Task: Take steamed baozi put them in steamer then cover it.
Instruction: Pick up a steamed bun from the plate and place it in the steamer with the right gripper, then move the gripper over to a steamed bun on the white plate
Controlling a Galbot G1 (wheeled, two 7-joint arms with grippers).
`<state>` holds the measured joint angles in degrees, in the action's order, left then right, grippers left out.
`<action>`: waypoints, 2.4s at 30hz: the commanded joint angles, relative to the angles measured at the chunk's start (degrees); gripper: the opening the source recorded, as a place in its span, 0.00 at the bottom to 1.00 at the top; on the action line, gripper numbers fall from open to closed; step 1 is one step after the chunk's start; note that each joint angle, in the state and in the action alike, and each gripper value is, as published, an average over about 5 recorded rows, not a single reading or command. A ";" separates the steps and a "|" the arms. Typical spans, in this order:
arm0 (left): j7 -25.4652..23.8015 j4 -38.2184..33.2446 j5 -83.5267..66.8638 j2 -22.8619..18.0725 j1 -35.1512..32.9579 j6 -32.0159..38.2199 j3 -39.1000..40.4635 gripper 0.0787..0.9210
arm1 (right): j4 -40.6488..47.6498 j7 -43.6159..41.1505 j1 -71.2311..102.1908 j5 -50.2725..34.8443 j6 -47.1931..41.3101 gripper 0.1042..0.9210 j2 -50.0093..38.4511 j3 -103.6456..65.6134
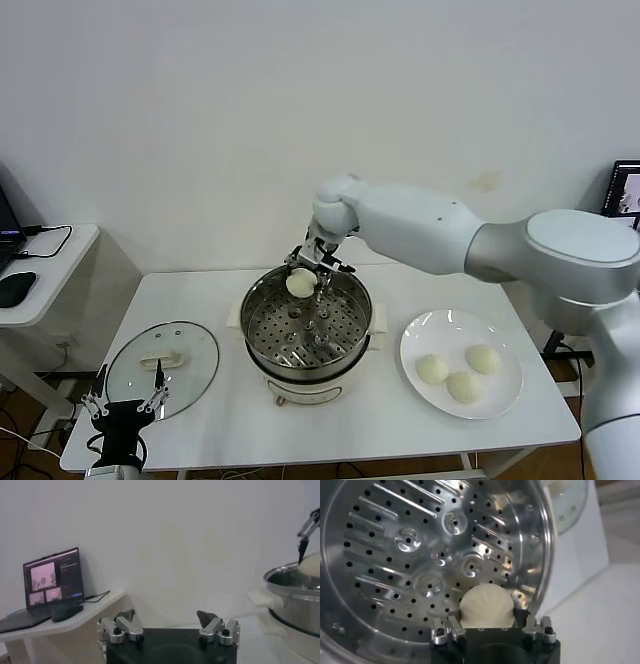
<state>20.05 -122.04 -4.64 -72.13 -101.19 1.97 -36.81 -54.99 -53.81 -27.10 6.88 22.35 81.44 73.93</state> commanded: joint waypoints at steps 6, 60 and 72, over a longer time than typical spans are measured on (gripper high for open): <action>0.09 -0.13 -0.11 -0.19 0.11 0.07 0.10 0.88 | 4.69 0.85 3.01 8.99 6.26 0.72 3.39 0.05; -0.81 -2.09 -0.11 1.14 1.50 -1.76 -0.18 0.88 | -37.79 -0.02 24.45 -5.38 -45.53 0.88 -52.87 -17.25; -0.81 -1.66 -0.16 0.78 1.61 -1.74 -0.57 0.88 | -30.64 1.11 29.22 -2.31 -43.65 0.88 -45.25 -19.84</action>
<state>19.25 -123.89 -4.78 -71.34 -99.69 0.19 -37.27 -89.51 -53.28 -3.01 2.40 -21.64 32.70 56.63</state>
